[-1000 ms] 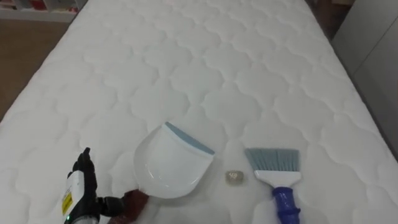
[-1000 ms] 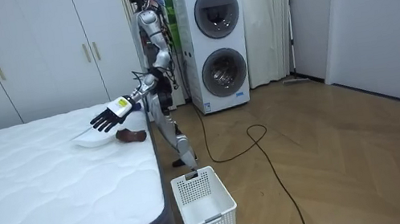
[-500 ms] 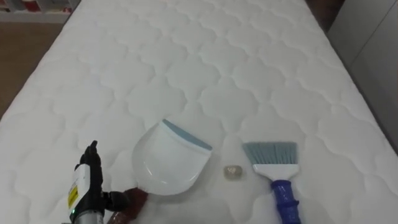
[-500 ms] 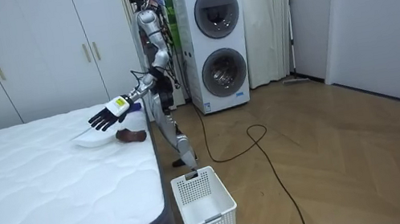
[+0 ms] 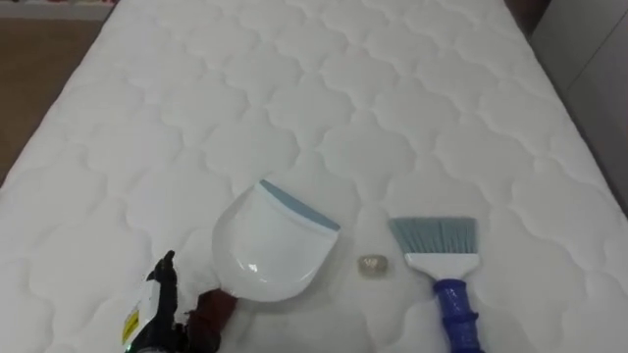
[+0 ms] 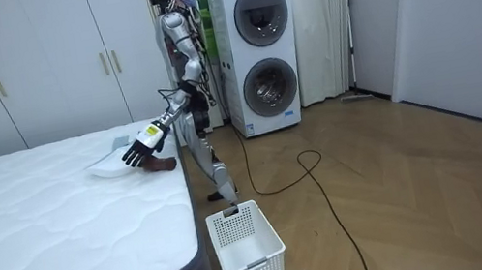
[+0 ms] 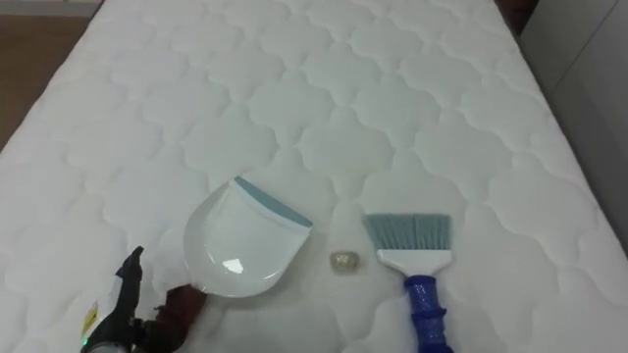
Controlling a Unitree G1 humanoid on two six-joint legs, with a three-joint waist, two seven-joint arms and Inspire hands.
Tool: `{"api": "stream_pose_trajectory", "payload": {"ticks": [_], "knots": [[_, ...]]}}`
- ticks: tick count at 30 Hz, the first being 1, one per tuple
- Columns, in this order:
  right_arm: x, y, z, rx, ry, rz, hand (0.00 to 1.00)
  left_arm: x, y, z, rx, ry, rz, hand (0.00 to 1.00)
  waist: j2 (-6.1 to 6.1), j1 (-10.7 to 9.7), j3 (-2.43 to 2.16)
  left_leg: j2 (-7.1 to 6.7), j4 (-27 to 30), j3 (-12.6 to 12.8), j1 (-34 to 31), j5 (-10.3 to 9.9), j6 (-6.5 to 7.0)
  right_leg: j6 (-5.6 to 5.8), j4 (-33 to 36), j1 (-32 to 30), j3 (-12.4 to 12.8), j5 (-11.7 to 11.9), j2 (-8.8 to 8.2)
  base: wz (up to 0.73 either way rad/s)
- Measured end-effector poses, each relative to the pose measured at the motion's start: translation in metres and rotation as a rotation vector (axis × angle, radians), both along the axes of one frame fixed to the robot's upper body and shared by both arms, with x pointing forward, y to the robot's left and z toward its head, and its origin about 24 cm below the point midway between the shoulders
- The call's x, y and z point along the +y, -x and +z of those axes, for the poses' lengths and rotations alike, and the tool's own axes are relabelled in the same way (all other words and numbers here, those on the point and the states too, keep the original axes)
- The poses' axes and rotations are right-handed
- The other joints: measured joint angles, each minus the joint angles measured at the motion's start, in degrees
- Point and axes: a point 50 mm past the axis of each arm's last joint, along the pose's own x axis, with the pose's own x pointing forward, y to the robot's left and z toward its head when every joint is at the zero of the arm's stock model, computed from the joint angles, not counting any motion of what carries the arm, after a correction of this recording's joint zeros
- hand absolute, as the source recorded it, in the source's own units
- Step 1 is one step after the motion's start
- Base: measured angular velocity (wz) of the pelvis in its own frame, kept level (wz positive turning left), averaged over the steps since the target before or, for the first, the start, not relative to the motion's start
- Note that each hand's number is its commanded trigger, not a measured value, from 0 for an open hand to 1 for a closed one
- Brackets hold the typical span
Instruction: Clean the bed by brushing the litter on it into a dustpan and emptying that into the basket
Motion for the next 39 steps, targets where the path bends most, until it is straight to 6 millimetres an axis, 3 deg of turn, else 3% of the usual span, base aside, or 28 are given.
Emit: {"api": "stream_pose_trajectory", "payload": {"ticks": [8,28,32,34,35,36,37,38,39], "knots": [[0.000,-0.013,0.001,-0.030,0.001,-0.002,0.00,0.003,0.000,-0.015,0.098,-0.005,-0.005,0.00,-0.38,-1.31,0.25,-0.03,0.03,-0.89,-2.44,0.37,-0.11,-0.16,0.06,-2.24,-0.96,0.10,-0.04,0.06],[-0.001,-0.031,0.005,-0.152,0.013,-0.065,0.00,0.000,-0.027,-0.011,0.069,-0.014,-0.037,0.00,-0.35,-1.27,0.53,0.08,-0.06,-1.26,-6.37,0.43,-0.14,-0.19,0.01,-6.52,-1.20,0.12,0.08,-0.01],[0.000,-0.034,0.005,-0.164,0.021,-0.070,0.00,0.003,-0.027,-0.016,0.094,-0.027,-0.027,0.00,-0.29,0.12,0.60,0.42,0.07,-3.83,-6.30,0.46,-0.15,-0.30,2.87,-8.94,-1.88,0.18,0.39,-0.30],[0.000,-0.035,0.005,-0.170,0.024,-0.066,0.00,0.004,-0.026,-0.017,0.103,-0.030,-0.022,0.00,-0.73,-0.28,1.00,-0.15,3.79,-2.72,-8.64,0.41,-0.20,-1.00,2.26,-8.31,-0.47,0.62,-0.74,0.19],[0.001,-0.033,0.004,-0.168,0.025,-0.085,0.00,0.001,-0.032,-0.015,0.093,-0.024,-0.033,0.00,-2.29,-1.83,1.75,-2.04,5.89,-0.62,-13.52,0.18,-0.13,-1.06,0.72,-7.42,4.29,0.66,-2.49,1.34],[-0.005,-0.026,0.004,-0.150,0.046,-0.114,0.00,-0.012,-0.048,-0.009,0.054,-0.016,-0.094,0.00,-1.66,-2.70,1.55,-3.62,0.24,-0.47,-18.66,4.80,1.80,-0.64,1.00,-8.52,5.65,0.40,-3.39,1.39],[-0.003,-0.023,0.003,-0.137,0.048,-0.132,0.00,-0.017,-0.055,-0.006,0.032,-0.016,-0.124,0.00,-2.08,-1.90,1.60,-4.03,0.01,1.24,-19.57,9.50,2.87,0.19,2.26,-10.01,5.46,-0.41,-4.16,0.56],[-0.001,-0.022,0.002,-0.125,0.042,-0.152,0.00,-0.023,-0.055,-0.006,0.018,-0.006,-0.144,0.00,-2.73,1.20,1.47,-3.70,-1.06,3.33,-19.17,10.77,3.36,0.78,3.68,-12.45,3.79,-1.16,-3.79,-0.49],[0.000,-0.023,0.002,-0.123,0.038,-0.176,0.00,-0.024,-0.053,-0.008,0.028,-0.001,-0.146,0.00,-2.54,2.34,1.57,-2.89,-1.05,1.68,-18.96,10.76,3.34,0.09,2.41,-14.21,3.22,-0.96,-2.18,-0.90]]}}
